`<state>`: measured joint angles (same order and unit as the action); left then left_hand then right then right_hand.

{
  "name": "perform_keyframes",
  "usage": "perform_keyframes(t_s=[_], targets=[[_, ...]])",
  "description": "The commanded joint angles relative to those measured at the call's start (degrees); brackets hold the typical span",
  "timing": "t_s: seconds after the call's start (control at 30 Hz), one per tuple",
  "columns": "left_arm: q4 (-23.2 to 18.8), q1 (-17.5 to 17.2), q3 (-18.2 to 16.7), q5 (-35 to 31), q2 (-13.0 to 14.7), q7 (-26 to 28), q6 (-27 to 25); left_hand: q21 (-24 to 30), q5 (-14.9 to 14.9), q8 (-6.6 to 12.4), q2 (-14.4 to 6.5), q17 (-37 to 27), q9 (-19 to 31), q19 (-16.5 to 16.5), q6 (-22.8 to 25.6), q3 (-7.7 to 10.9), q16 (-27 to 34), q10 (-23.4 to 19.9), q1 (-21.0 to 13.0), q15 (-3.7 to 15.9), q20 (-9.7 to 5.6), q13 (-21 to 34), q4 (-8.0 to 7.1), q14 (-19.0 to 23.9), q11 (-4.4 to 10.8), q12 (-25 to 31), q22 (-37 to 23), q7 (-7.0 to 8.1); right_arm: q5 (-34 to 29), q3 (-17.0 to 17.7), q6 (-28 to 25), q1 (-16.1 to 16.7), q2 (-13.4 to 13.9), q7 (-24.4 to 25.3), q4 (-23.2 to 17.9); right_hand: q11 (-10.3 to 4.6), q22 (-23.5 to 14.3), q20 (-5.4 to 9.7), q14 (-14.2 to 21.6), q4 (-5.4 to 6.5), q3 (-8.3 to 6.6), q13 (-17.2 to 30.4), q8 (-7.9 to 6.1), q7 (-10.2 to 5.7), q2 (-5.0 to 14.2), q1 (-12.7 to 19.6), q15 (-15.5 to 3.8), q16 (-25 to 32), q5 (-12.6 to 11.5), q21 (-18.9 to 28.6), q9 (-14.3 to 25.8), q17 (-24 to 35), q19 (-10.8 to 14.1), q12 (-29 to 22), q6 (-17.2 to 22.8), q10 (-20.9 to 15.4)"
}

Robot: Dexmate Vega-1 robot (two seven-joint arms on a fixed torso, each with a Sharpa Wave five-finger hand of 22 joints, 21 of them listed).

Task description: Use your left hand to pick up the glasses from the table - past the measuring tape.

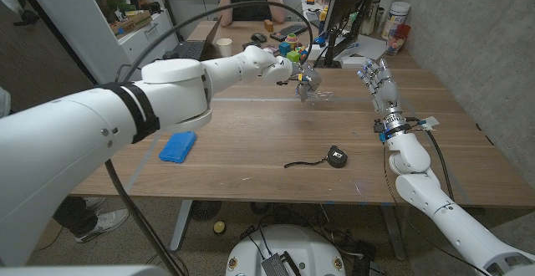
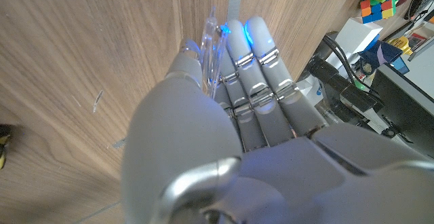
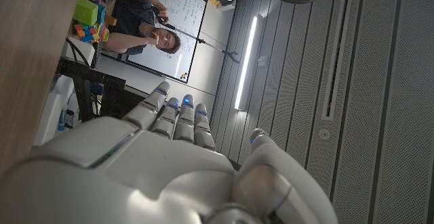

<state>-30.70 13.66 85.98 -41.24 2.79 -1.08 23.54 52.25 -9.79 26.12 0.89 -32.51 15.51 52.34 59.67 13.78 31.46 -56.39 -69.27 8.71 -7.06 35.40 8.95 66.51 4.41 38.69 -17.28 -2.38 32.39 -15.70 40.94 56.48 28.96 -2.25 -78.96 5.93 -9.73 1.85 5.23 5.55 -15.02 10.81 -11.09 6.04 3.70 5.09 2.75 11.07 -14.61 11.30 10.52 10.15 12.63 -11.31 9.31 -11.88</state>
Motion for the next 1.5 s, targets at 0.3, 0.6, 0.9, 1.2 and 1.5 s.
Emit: perform_keyframes(t_s=[0.3, 0.6, 0.9, 1.2, 1.5], targets=[[-7.19, -1.14, -5.77, -1.01, 4.78, -1.02, -0.58, 1.26, -0.19, 0.58, -6.33, -0.46, 0.66, -0.60, 0.68, 0.59, -0.56, -1.82, -7.16, 4.51, -3.18, 0.90, 0.02, 5.69, 1.09, 0.00, 0.27, -0.83, -0.17, -0.34, -0.36, -0.73, -0.18, -0.07, 0.33, -0.04, -0.08, 0.31, 0.59, -0.11, 0.17, 0.06, -0.07, 0.04, -0.41, 0.29, 0.07, -0.20, -0.40, -0.24, 0.09, 0.17, 0.06, -0.06, 0.66, -0.59], [-9.60, -1.59, -7.75, -1.30, 6.43, -1.49, -0.95, 2.16, -0.16, 0.64, -6.17, -0.72, 0.84, -0.72, 0.86, 0.75, -0.89, -2.27, -7.16, 4.49, -3.17, 1.18, 0.09, 6.07, 0.88, -0.13, 0.57, -1.21, -0.53, -0.71, -0.01, -1.51, -0.45, -0.46, 1.34, -0.02, -0.08, 0.39, 0.61, -0.05, 0.22, 0.06, -0.04, 0.09, -0.31, 0.21, 0.05, -0.21, -0.45, -0.25, 0.09, 0.19, 0.03, -0.03, 0.62, -0.58], [-10.16, -1.75, -10.23, 0.07, 7.11, -1.44, -0.14, 3.09, -0.16, 0.68, -6.04, -0.98, 1.04, -0.86, 1.03, 0.93, -1.23, -2.42, -7.13, 4.48, -3.15, 1.40, 0.12, 6.42, 0.81, -0.42, 0.92, -1.37, -0.07, -0.74, -0.31, -1.73, -0.55, -0.51, 1.47, -0.03, -0.08, 0.42, 0.66, -0.02, 0.30, 0.06, -0.05, 0.14, -0.31, 0.13, 0.11, -0.21, -0.50, -0.25, 0.10, 0.20, 0.03, -0.01, 0.66, -0.60], [-12.56, -2.05, -12.78, 1.59, 8.51, -1.83, 0.12, 3.81, -0.18, 0.59, -5.99, -1.20, 1.08, -1.14, 1.10, 1.12, -1.55, -2.56, -7.14, 4.46, -3.12, 1.80, 0.15, 6.63, 0.69, -0.52, 1.24, -1.51, 0.10, -0.72, -0.08, -1.87, -0.60, -0.67, 1.78, 0.06, -0.07, 0.50, 0.70, -0.01, 0.41, 0.07, -0.04, 0.18, -0.37, 0.05, 0.15, -0.23, -0.55, -0.25, 0.10, 0.20, 0.04, 0.00, 0.66, -0.61], [-16.04, -2.78, -15.15, 2.29, 10.32, -2.49, -0.28, 4.59, -0.19, 0.52, -5.91, -1.46, 1.26, -1.33, 1.07, 1.31, -1.81, -2.79, -7.17, 4.46, -3.12, 1.97, 0.18, 6.93, 0.48, -0.75, 1.60, -1.62, 0.03, -0.72, 0.20, -1.91, -0.67, -0.70, 1.95, 0.13, -0.07, 0.52, 0.77, 0.00, 0.50, 0.07, -0.05, 0.25, -0.40, -0.01, 0.22, -0.22, -0.59, -0.24, 0.10, 0.20, 0.07, -0.01, 0.70, -0.69]])
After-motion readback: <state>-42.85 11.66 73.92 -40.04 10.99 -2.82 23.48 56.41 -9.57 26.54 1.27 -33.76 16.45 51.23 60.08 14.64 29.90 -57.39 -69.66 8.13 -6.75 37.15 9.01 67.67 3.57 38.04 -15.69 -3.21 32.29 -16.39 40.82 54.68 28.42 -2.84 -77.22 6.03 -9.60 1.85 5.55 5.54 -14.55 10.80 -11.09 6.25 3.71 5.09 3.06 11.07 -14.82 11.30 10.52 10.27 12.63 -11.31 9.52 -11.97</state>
